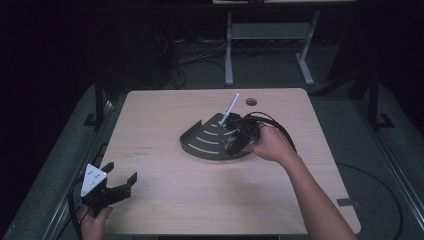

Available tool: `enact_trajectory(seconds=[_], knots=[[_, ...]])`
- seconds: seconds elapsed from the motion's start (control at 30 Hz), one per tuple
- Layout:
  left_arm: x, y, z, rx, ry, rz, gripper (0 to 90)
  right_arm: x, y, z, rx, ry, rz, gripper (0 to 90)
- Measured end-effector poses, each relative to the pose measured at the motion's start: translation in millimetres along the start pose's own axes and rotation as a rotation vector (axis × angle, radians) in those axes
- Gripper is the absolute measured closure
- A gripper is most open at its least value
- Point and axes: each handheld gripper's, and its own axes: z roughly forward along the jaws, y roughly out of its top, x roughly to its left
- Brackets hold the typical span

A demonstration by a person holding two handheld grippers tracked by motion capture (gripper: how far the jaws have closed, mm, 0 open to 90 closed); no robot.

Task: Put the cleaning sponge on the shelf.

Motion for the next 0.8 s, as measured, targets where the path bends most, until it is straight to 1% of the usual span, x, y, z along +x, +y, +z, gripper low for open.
enact_trajectory(seconds=[0.07,0.17,0.2,0.23,0.27,0.3,0.37,0.4,0.5,0.67,0.7,0.8], knots=[[-0.1,0.2,0.5,0.003,0.001,0.001,13.2,-2.4,2.1,1.4,0.011,-0.003,0.003,34.3],[-0.7,0.5,0.8,0.006,0.003,0.003,13.2,-8.2,6.5,0.9,0.007,-0.003,0.006,34.3],[-0.7,0.5,0.8,0.006,0.003,0.003,13.2,-8.2,6.5,0.9,0.007,-0.003,0.006,34.3],[-1.2,0.7,1.3,0.005,0.003,0.004,13.2,-11.6,8.5,0.3,-0.005,0.001,0.015,34.3],[-1.2,0.7,1.3,0.005,0.003,0.004,13.2,-11.6,8.5,0.3,-0.005,0.001,0.015,34.3],[-1.5,0.9,1.8,0.006,0.000,0.005,13.2,-14.7,9.1,0.7,-0.011,0.008,0.021,34.3],[-1.9,0.9,1.9,0.007,0.001,0.006,13.2,-16.6,9.4,1.4,-0.007,0.003,0.020,34.3],[-2.7,0.6,2.1,0.010,0.001,0.007,13.2,-20.1,9.9,3.1,0.002,0.002,0.025,34.3],[-2.6,0.2,2.0,0.011,0.000,0.011,13.3,-25.0,11.5,4.8,0.006,-0.002,0.032,34.3],[-1.9,0.3,1.8,0.005,0.003,0.003,13.3,-30.5,15.5,6.4,0.010,-0.007,0.039,34.3],[-1.8,0.4,1.9,0.010,0.003,0.007,13.2,-33.7,17.1,7.3,-0.003,0.001,0.046,34.3],[-2.2,0.4,1.9,0.009,0.000,0.008,13.2,-35.9,17.6,9.7,-0.002,0.002,0.051,34.3]])
